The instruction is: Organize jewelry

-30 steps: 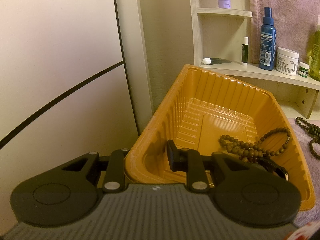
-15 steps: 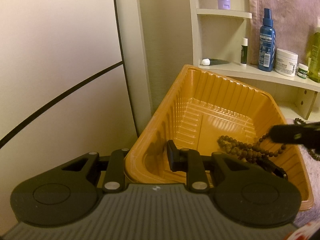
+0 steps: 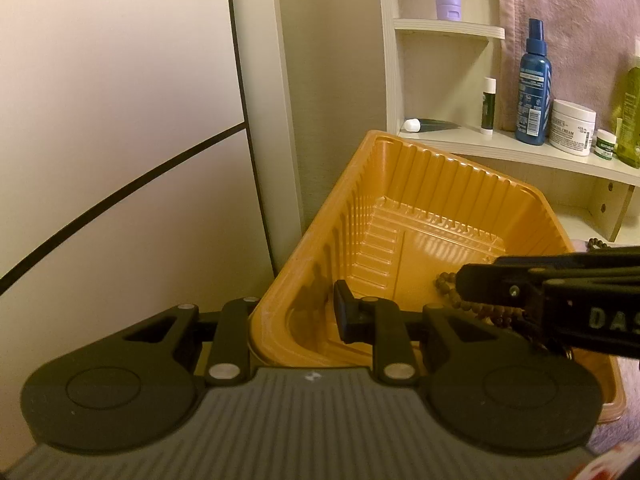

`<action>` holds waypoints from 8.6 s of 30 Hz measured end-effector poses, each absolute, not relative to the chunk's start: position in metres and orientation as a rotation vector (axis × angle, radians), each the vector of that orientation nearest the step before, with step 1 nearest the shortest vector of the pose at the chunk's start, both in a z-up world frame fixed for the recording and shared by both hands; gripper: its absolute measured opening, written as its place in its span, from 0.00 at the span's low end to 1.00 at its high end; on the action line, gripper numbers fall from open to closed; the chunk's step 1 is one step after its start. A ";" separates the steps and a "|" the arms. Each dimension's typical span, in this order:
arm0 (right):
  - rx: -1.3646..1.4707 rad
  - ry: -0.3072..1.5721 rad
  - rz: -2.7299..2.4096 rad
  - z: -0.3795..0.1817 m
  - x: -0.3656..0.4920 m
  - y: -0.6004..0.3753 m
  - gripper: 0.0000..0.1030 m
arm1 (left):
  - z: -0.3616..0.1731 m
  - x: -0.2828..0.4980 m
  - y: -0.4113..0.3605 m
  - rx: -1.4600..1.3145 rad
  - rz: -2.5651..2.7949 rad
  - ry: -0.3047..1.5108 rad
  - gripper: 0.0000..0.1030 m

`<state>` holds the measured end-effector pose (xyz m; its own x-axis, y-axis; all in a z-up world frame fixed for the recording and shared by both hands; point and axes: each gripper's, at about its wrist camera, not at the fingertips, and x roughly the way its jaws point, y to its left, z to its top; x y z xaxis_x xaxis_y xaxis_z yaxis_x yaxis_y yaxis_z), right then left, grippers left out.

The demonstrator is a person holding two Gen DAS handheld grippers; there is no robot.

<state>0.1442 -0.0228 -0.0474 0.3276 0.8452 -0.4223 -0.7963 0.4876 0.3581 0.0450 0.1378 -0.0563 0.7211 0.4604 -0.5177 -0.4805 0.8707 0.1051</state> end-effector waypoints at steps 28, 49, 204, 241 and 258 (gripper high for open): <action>0.127 0.722 0.665 -0.068 0.141 -0.175 0.51 | -0.056 0.045 0.138 -0.023 0.523 0.565 0.21; 0.084 0.776 0.427 -0.098 0.197 -0.177 0.30 | -0.055 0.044 0.137 -0.015 0.521 0.566 0.21; 0.198 0.068 0.811 0.168 0.123 -0.222 0.07 | -0.052 0.041 0.135 -0.030 0.524 0.565 0.21; 0.034 0.816 0.852 -0.095 0.205 -0.183 0.82 | -0.053 0.045 0.135 -0.022 0.532 0.574 0.21; -0.272 0.702 0.844 -0.102 0.175 -0.151 0.45 | -0.053 0.044 0.135 -0.024 0.533 0.576 0.21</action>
<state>0.1746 -0.1514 -0.1024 0.4593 0.5894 -0.6646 -0.7609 0.6470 0.0480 0.0442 0.1349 -0.0530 0.7077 0.4732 -0.5246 -0.4864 0.8649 0.1240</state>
